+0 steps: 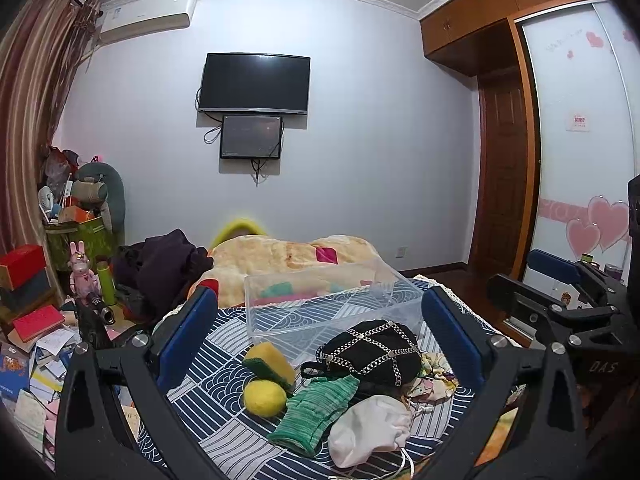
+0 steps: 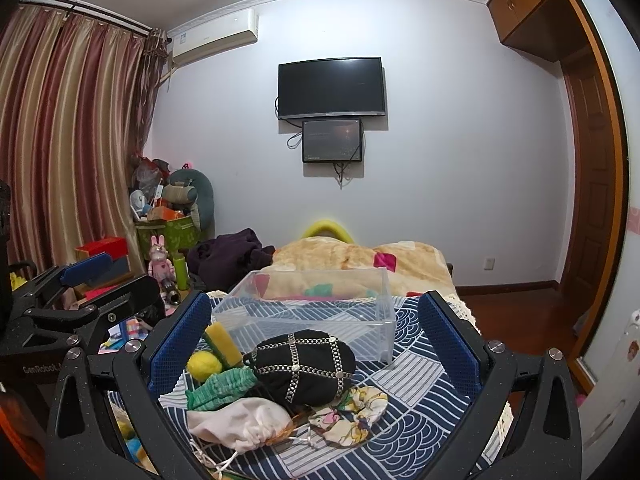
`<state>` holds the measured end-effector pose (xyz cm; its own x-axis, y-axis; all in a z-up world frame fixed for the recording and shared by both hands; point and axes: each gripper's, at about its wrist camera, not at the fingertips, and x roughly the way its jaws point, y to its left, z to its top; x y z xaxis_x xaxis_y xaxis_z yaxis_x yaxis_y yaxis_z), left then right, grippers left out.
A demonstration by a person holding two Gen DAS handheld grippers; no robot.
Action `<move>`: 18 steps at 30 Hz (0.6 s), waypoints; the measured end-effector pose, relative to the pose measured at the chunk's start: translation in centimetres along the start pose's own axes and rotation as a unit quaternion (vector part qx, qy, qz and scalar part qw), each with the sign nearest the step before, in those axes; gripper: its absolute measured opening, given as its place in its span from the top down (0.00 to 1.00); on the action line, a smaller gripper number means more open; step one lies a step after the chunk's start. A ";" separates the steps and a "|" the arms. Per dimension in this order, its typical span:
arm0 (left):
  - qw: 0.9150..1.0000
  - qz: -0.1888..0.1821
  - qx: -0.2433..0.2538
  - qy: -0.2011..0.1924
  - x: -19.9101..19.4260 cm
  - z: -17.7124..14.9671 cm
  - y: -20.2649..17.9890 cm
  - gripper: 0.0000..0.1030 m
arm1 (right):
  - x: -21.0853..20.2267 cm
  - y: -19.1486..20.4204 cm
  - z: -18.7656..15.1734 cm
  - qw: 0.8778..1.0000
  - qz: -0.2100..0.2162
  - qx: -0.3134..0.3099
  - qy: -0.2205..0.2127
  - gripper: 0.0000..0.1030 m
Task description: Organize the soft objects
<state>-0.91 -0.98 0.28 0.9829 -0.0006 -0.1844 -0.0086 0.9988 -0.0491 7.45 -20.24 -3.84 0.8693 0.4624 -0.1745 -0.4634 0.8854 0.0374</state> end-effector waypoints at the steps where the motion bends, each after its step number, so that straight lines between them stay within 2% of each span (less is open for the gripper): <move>1: 1.000 0.000 0.001 0.000 0.0 0.0 0.0 0.00 | 0.0 0.0 0.0 1.000 0.001 0.000 0.000 0.00; 11: 1.000 -0.002 0.000 0.009 0.5 -0.4 0.0 0.00 | 0.5 -0.4 -0.3 1.000 0.000 0.007 0.005 0.00; 18: 1.000 0.007 0.001 0.023 1.8 -1.5 0.9 0.00 | 2.2 -1.7 -1.2 0.999 0.000 0.031 0.037 0.00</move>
<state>0.52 -0.18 -1.59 0.9732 0.0111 -0.2297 -0.0216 0.9988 -0.0435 9.96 -20.80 -5.52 0.8530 0.4599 -0.2469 -0.4503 0.8875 0.0975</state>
